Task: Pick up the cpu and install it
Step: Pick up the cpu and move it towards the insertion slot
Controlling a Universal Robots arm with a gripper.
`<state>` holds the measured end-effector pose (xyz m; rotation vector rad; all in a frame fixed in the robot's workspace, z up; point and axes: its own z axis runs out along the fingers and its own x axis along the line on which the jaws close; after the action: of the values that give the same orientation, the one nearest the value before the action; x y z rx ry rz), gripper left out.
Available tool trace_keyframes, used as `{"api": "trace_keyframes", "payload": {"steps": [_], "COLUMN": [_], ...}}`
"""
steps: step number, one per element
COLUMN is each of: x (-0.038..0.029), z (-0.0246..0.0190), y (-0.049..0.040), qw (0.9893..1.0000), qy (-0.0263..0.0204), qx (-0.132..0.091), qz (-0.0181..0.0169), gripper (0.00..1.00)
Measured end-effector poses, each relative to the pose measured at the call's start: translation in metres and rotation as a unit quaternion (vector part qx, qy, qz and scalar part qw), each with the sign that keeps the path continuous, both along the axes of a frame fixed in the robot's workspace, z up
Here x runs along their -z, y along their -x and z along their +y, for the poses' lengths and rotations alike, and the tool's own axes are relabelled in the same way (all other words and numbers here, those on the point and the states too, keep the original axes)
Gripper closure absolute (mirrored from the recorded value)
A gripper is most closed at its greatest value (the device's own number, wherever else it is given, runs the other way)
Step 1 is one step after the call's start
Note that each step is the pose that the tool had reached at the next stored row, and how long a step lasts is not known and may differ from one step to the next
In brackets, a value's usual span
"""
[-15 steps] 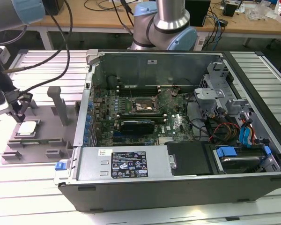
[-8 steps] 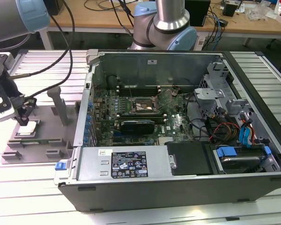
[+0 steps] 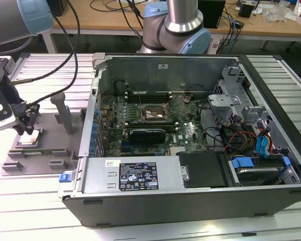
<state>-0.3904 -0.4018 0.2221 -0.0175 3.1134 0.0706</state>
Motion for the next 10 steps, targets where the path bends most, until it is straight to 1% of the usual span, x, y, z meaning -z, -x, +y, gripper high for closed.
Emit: {"api": "trace_keyframes", "payload": {"steps": [1,3,4,5,6,8,10], "x": [0.0000,0.0000,0.0000,0.0000,0.0000,0.0000,0.0028], "z": [0.0000,0.0000,0.0000,0.0000,0.0000,0.0000,0.0000], "y": [0.0000,0.0000,0.0000,0.0000,0.0000,0.0000,0.0000], "qw": [1.0000,1.0000,1.0000,1.0000,1.0000,1.0000,1.0000], "qy": [0.0001,0.0003,0.0003,0.0003,0.0004,0.0004,0.0004], "qx": [0.000,0.000,0.000,0.000,0.000,0.000,0.000], "qz": [0.0000,0.0000,0.0000,0.0000,0.0000,0.0000,0.0001], "gripper": [0.58,0.34,0.28,0.28,0.22,0.22,0.22]}}
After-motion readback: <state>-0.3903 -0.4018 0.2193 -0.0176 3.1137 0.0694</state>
